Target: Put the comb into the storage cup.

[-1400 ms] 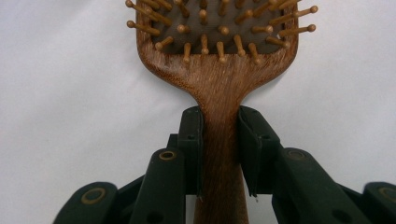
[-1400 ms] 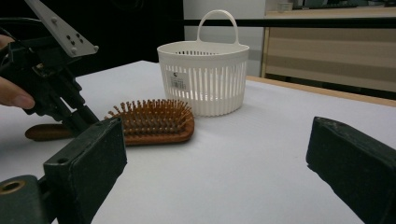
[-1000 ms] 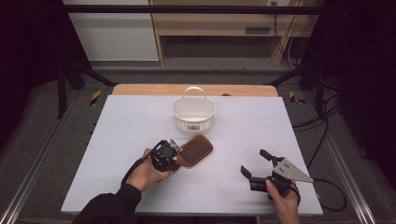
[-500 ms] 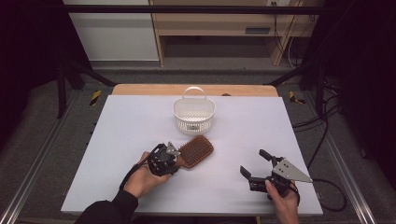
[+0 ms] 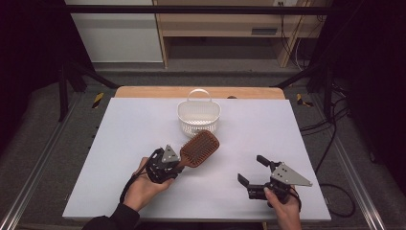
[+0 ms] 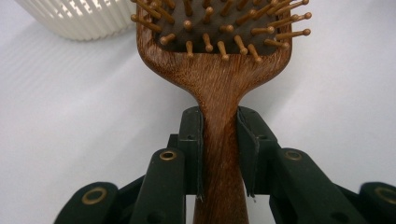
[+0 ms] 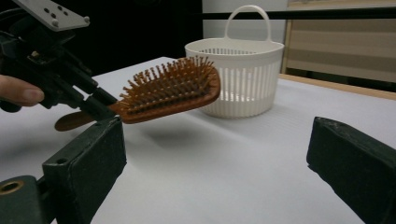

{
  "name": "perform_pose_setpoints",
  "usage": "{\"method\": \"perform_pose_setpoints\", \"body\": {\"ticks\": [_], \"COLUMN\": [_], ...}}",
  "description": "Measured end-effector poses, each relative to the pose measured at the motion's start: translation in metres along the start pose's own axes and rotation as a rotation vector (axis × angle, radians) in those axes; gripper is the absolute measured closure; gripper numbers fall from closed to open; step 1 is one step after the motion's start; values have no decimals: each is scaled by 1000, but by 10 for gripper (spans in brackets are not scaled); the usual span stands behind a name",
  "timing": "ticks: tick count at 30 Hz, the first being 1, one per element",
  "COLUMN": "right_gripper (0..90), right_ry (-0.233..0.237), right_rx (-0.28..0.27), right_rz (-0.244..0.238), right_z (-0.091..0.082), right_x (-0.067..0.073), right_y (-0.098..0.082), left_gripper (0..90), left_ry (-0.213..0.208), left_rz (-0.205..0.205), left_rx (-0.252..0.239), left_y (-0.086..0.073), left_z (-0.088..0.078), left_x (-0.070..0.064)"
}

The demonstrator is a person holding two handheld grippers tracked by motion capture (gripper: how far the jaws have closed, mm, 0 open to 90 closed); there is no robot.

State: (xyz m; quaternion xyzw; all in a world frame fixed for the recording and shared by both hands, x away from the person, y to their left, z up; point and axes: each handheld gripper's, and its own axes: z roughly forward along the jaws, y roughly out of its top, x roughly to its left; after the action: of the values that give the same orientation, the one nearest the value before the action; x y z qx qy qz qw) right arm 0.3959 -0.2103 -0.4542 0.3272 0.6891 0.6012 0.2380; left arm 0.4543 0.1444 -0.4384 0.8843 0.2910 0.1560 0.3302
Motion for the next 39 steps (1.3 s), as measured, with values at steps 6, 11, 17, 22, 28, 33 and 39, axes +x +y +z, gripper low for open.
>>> {"method": "perform_pose_setpoints", "body": {"ticks": [6, 11, 17, 22, 28, 33, 39], "right_gripper": [51, 51, 51, 51, 51, 50, 48], "right_ry": [28, 47, 76, 99, 128, 142, 169], "right_rx": [20, 30, 41, 53, 68, 80, 70], "right_rz": [-6, 15, 40, 54, 77, 104, 143], "right_z": [9, 15, 23, 32, 43, 51, 59], "right_x": [9, 12, 15, 19, 22, 23, 23], "right_y": [4, 4, 4, 5, 8, 10, 19], "left_gripper": [720, 720, 720, 720, 720, 720, 720], "left_ry": [0, 5, 9, 6, 7, 15, 30], "left_rz": [13, 18, 21, 23, 28, 28, 19], "left_rx": [-32, -48, -67, -88, -105, -143, -199], "left_y": [3, 5, 7, 9, 10, 10, 10], "left_z": [-6, -7, -7, -8, -9, -12, -14], "left_x": [-5, -8, -13, -15, -19, -22, -25]}}
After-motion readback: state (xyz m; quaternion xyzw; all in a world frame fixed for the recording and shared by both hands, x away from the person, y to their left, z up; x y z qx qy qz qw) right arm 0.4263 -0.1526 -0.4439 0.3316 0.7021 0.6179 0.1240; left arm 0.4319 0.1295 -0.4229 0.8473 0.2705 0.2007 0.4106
